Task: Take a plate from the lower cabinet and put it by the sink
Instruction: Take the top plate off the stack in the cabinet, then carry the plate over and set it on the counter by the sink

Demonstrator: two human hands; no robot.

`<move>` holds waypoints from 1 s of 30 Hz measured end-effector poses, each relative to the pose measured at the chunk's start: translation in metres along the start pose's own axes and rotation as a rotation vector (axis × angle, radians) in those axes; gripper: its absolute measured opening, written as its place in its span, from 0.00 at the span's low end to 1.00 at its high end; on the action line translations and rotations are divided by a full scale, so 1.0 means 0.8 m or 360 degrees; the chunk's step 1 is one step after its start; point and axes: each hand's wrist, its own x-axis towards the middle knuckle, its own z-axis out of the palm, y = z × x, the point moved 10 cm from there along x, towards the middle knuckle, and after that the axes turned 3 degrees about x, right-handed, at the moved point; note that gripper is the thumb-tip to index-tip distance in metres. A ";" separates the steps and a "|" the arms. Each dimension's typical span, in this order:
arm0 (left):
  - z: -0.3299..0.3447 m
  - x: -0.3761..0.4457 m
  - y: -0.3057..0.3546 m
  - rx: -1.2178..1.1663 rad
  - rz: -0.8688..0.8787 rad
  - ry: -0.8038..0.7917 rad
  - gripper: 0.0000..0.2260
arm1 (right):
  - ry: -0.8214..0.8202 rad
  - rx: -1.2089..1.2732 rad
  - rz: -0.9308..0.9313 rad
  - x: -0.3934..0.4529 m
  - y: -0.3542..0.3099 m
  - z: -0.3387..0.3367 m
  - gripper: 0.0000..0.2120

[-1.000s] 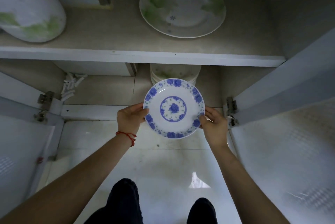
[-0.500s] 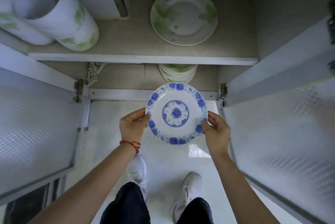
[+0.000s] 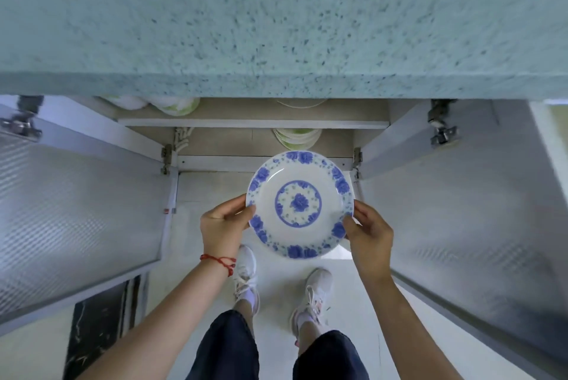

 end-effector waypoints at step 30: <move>0.061 -0.173 0.302 0.0241 0.0567 -0.0796 0.14 | 0.0658 0.0354 -0.0128 -0.204 -0.231 -0.138 0.12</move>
